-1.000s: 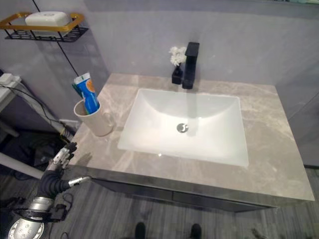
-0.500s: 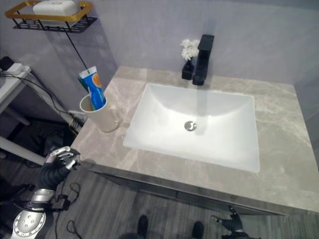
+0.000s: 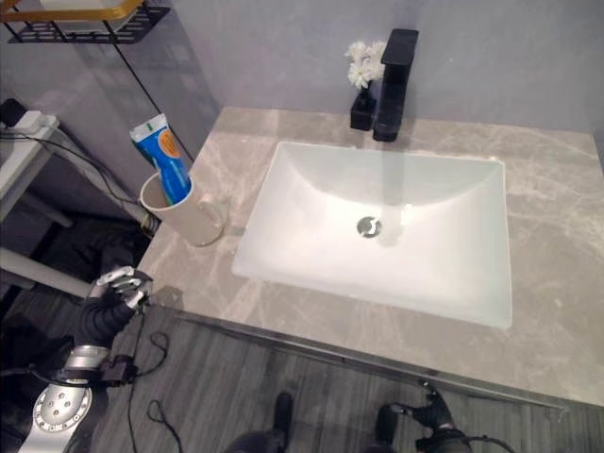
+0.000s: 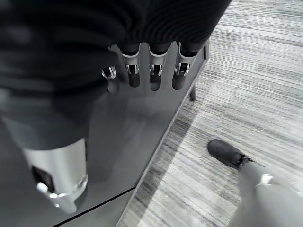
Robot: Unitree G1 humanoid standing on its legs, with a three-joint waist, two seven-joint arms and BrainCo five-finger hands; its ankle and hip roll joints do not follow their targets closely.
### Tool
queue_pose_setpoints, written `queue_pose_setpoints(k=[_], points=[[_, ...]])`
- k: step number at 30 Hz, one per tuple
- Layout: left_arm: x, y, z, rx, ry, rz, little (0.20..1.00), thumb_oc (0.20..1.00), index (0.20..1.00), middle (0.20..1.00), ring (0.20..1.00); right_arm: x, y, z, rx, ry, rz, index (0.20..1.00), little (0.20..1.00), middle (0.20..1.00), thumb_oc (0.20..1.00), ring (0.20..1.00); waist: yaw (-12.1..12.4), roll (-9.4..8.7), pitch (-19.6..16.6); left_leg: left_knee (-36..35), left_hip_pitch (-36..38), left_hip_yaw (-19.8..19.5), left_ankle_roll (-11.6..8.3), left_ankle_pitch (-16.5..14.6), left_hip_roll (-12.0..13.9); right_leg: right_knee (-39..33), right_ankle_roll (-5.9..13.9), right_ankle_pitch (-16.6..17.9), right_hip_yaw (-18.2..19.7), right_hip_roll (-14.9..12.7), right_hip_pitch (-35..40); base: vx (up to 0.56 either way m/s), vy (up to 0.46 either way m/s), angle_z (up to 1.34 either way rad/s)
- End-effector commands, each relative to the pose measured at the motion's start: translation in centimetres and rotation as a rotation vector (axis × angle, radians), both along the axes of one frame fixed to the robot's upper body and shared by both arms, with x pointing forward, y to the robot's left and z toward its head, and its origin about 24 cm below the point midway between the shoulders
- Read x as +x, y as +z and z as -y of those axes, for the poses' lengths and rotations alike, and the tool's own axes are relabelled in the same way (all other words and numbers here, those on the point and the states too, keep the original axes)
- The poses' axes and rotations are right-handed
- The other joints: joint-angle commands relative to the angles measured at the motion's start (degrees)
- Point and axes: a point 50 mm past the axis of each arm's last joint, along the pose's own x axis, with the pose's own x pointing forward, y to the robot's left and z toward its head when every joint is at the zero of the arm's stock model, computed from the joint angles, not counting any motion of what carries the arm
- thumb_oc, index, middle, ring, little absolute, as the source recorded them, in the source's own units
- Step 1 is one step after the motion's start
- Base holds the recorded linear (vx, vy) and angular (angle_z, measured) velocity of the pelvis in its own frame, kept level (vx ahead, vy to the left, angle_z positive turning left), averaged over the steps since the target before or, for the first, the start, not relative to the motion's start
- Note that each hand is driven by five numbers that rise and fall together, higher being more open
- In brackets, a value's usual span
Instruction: Put brush and paste in cup on sink, flatten towel.
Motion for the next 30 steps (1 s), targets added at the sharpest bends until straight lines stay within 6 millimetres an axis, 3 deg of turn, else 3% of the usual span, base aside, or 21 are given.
queue_pose_setpoints(k=[1, 19, 30], points=[[0.9, 2.5, 0.0, -0.031, -0.015, 0.13, 0.2, 0.2, 0.2, 0.2, 0.2, 2.5, 0.9, -0.2, -0.034, 0.032, 0.073, 1.0, 1.0, 1.0, 1.0, 1.0, -0.14, -2.35, 2.32, 0.37, 0.53, 1.04, -0.08, -1.36, -2.1, 0.42, 0.13, 2.18, 1.82, -1.27, 3.2, 0.0, 0.0, 0.0], [2.7, 3.0, 0.5, -0.067, 0.003, 0.169, 0.2, 0.2, 0.2, 0.2, 0.2, 3.2, 0.9, -0.6, -0.033, 0.03, 0.079, 1.0, 1.0, 1.0, 1.0, 1.0, -3.17, -2.38, 3.11, 0.37, 0.27, 3.35, -0.44, -1.75, -1.14, 0.42, -0.19, 2.06, 4.46, -0.58, 1.07, 0.01, -0.005, -0.05], [4.3, 3.6, -0.3, -0.057, 0.062, 0.2, 0.2, 0.2, 0.2, 0.2, 0.2, 3.3, 0.7, -0.9, -0.023, 0.04, 0.068, 1.0, 1.0, 1.0, 1.0, 1.0, -4.34, -2.87, 3.5, 0.37, -0.02, 4.09, -0.37, -1.98, -1.05, 0.42, -0.22, 2.3, 5.44, -0.31, -0.07, 0.0, 0.0, -0.05]])
